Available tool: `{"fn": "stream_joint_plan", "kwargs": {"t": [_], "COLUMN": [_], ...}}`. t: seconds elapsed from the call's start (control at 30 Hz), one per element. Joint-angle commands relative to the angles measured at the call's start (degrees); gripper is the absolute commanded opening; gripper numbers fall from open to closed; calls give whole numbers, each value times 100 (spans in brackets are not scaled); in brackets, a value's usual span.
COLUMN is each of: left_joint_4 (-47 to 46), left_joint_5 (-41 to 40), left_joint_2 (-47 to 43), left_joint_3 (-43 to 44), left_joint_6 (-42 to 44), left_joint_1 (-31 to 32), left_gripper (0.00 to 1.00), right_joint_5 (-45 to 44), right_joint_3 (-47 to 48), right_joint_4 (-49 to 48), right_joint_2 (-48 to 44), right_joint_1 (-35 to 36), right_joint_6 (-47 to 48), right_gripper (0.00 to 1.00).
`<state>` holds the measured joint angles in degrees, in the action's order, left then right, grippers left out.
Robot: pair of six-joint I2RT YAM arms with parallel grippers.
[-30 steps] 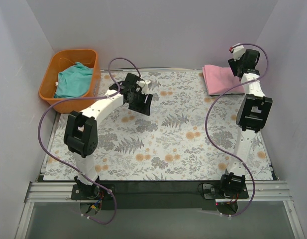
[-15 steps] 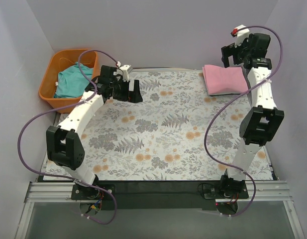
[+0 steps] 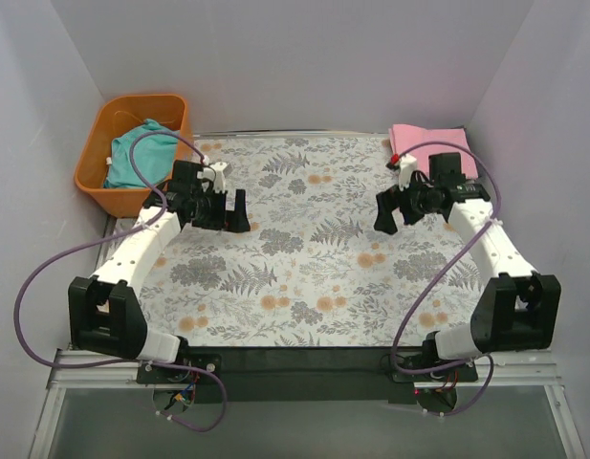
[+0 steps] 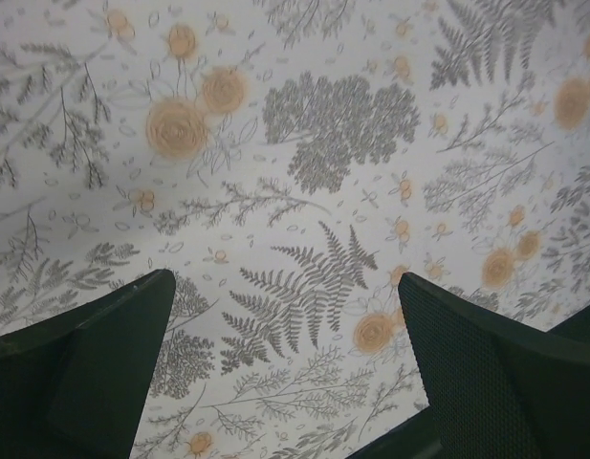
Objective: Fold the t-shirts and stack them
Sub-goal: Neatly place the folded tshirt to the corner
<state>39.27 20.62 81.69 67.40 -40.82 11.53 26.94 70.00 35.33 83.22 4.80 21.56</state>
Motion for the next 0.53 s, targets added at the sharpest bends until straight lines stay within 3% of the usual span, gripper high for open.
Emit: {"fn": "stream_joint_plan", "kwargs": {"t": [0.0, 0.2, 0.5], "left_joint_4": [274, 195, 362], "left_joint_5": [-216, -225, -348], "left_joint_2": [-530, -1216, -1498], "left_joint_3": [-637, -1456, -1387], "left_joint_6": [214, 241, 171], "left_joint_1": [25, 25, 25], "left_gripper": [98, 98, 98], "right_joint_5": [-74, -277, -514], "right_joint_3": [-749, -1567, -1744], "right_joint_4": [44, 88, 149], "right_joint_2": [-657, -1492, -1985], "right_joint_1": [12, 21, 12], "right_joint_6": [234, 340, 480], "right_gripper": [98, 98, 98]}}
